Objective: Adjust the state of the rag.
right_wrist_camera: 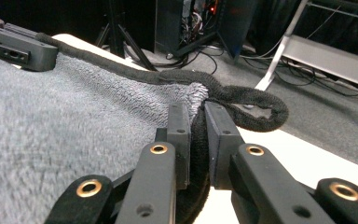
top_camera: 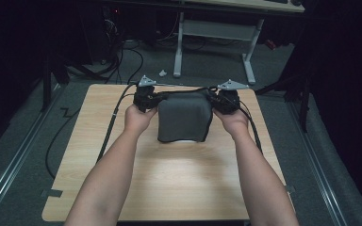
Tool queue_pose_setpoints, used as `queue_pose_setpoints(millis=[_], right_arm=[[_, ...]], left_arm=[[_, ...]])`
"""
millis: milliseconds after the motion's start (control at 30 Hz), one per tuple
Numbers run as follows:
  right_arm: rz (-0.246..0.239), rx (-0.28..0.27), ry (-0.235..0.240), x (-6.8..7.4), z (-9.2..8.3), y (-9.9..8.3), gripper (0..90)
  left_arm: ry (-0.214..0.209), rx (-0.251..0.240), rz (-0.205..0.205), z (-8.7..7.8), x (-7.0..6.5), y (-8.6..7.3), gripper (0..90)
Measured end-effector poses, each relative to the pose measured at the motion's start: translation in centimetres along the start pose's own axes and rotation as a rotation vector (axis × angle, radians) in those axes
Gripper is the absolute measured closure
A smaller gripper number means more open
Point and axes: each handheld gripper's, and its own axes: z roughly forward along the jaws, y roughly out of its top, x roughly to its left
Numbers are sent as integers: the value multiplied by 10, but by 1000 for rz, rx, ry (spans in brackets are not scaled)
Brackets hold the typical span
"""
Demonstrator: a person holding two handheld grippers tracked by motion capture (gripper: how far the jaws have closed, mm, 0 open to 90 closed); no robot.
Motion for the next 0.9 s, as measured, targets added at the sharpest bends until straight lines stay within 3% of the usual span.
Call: queue_pose_setpoints(millis=[200, 500, 700, 833, 900], right_arm=[[4, 24, 14, 2, 6, -12, 822], [73, 51, 54, 2, 15, -28, 817], [113, 50, 69, 0, 18, -35, 803], [144, 57, 53, -1, 16, -34, 691], [157, 60, 17, -4, 14, -34, 625]], left_arm=[[-10, 17, -33, 3, 3, -13, 815], [-21, 56, -78, 7, 7, -30, 808], [-35, 55, -109, 8, 9, -35, 796], [-5, 68, -135, 4, 12, -34, 728], [13, 67, -134, -1, 14, -35, 702]])
